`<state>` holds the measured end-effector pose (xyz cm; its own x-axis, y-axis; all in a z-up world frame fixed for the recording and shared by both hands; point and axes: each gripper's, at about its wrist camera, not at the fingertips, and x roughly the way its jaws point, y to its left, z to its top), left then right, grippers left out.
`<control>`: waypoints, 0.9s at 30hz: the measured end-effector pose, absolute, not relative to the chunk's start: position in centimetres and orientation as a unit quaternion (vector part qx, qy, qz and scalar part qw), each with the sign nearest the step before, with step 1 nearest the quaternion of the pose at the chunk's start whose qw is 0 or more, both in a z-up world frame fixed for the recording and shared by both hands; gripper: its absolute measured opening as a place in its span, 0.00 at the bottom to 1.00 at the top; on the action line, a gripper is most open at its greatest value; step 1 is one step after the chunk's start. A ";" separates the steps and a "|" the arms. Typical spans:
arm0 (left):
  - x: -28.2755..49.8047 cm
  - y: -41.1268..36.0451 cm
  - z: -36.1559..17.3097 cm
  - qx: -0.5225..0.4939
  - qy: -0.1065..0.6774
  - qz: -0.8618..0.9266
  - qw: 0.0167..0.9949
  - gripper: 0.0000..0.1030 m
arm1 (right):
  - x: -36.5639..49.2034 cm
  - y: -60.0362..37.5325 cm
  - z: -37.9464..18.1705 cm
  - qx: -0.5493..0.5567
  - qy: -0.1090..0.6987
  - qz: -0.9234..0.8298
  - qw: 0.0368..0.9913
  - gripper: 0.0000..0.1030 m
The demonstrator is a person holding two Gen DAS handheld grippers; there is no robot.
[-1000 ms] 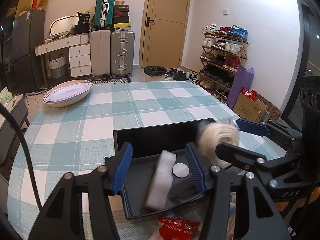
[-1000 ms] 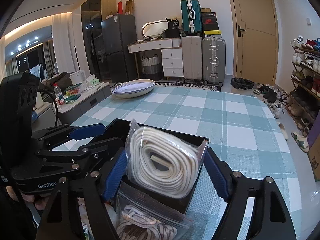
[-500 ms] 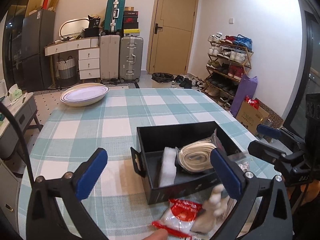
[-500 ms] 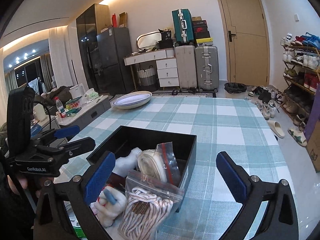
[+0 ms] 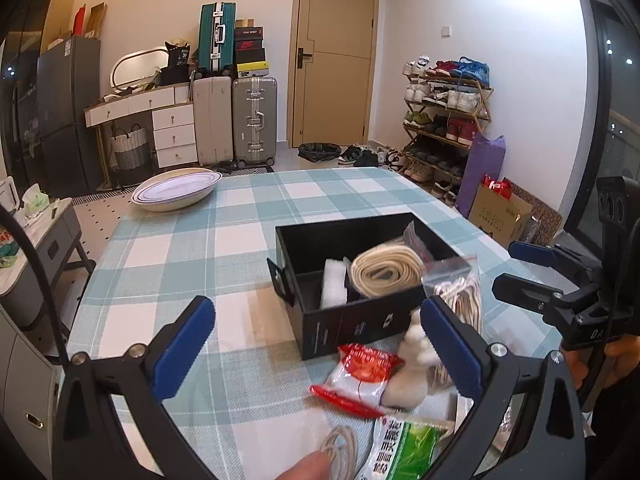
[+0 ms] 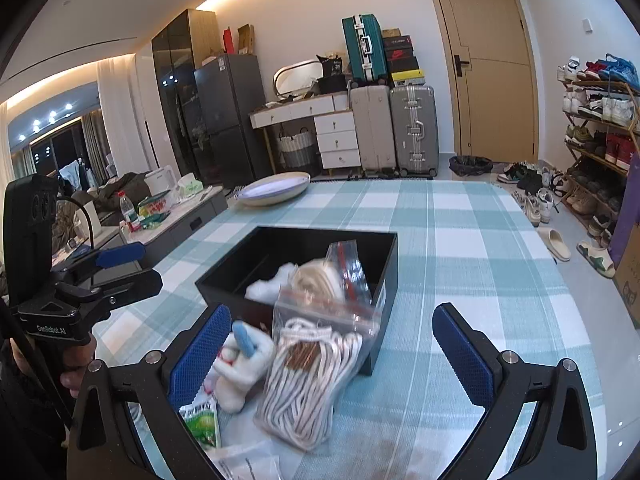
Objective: Organize soft objects
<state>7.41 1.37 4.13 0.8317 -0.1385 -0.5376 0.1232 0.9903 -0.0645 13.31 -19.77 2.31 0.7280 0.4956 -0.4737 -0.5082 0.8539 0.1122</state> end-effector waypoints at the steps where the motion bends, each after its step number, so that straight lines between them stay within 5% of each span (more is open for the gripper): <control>1: 7.1 1.4 4.0 -0.012 0.283 -0.068 0.957 1.00 | 13.1 -19.8 2.2 -0.015 0.252 0.272 0.929 0.99; 27: 1.2 2.1 1.8 0.039 0.309 -0.097 0.945 1.00 | 6.9 -18.4 0.7 -0.069 0.263 0.343 0.899 0.99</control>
<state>1.24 2.09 1.79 0.7899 -0.1597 -0.5921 0.2081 0.9780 0.0138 6.89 -18.42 0.74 0.6272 0.5803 -0.5196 -0.6525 0.7557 0.0564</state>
